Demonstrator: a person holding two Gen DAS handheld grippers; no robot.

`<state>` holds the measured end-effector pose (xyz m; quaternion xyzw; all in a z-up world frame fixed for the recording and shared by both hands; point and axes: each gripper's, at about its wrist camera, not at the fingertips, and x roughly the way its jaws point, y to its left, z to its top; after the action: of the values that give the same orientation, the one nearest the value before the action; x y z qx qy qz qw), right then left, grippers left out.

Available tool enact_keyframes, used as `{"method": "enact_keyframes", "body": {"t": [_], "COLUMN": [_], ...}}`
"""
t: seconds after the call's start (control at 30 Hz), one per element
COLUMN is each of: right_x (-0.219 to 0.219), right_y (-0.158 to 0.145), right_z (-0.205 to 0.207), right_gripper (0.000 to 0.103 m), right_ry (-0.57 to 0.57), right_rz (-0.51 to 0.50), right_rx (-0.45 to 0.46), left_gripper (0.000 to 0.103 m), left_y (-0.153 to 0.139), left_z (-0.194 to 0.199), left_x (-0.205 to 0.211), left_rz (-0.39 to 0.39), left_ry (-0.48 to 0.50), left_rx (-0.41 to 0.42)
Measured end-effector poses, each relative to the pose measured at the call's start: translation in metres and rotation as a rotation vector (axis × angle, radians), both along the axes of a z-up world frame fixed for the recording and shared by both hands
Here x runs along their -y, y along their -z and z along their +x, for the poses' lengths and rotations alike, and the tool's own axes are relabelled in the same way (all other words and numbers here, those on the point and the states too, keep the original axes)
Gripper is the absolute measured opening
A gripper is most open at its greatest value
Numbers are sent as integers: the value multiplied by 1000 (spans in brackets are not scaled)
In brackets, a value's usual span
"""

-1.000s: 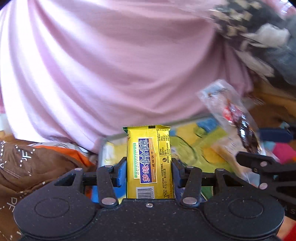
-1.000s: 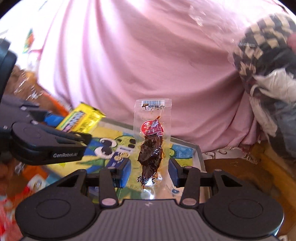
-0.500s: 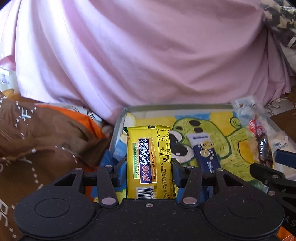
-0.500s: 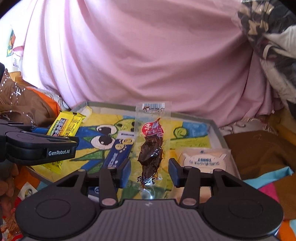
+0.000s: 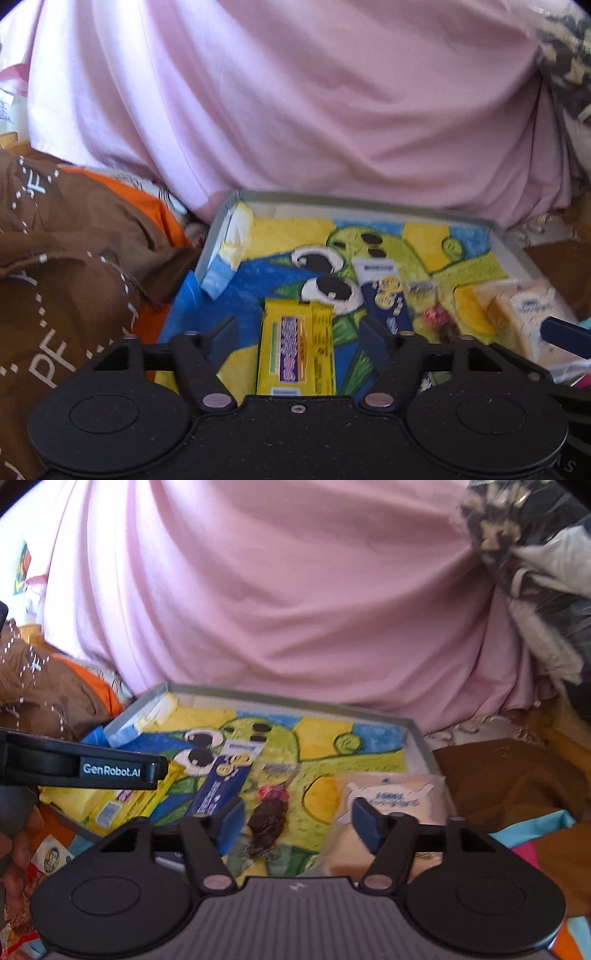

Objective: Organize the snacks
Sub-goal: 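Release the wafer pack into the tray with the left tool while the right tool drops the meat pack, then move both tools back over the remaining snacks on the bedspread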

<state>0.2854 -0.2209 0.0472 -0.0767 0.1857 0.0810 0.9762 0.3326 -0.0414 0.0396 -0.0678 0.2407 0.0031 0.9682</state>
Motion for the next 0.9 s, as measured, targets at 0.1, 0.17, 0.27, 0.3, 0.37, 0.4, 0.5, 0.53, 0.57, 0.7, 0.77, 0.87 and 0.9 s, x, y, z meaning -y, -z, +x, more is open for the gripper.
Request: {"method": "enact_keyframes", "body": {"t": [0.1,0.17,0.27,0.3,0.37,0.4,0.5,0.53,0.57,0.7,0.77,0.87,0.9], "right_x": [5,9,14,16,20,22,29,31,32,39,39,43,44], "right_y": [-9,-15,-25,-28,-35,-38,-48,-50,-52,-58,-59,-55,-54], "right_z": [-10,-16,-29,-34,-43,-49,-65,-71,-76,-100,-110,-124,-129], "right_gripper": [89,95,103,103,103,103,103,103,103,103,103,103,103], "right_ry": [16,29,50,56,63,62,53,51,46,3,-27,-62,-71], "right_rz": [14,14,9,3,-2,-2,5,5,4,-10,-25,-45,-55], "right_rx": [53,87,164,186,226,243,284,296,306,335,332,318,315], "left_gripper": [88,94,97,98,101,102,102,102,102,102,102,102,102], "left_y": [-11,-18,-30,-33,-40,-44,-53,-55,-57,-62,-62,-58,-56], "left_z": [-6,-12,-23,-27,-37,-42,-57,-62,-66,-88,-96,-105,-110], "left_x": [0,-1,-5,-7,-10,-11,-14,-16,-16,-17,-19,-22,-24], "left_rz": [-12,-27,-60,-76,-95,-96,-95,-96,-95,-95,-110,-127,-130], "left_ry": [-7,-16,-50,-58,-70,-75,-76,-73,-69,-39,-14,1,3], "left_rx": [41,70,118,132,162,177,205,207,207,196,155,87,75]}}
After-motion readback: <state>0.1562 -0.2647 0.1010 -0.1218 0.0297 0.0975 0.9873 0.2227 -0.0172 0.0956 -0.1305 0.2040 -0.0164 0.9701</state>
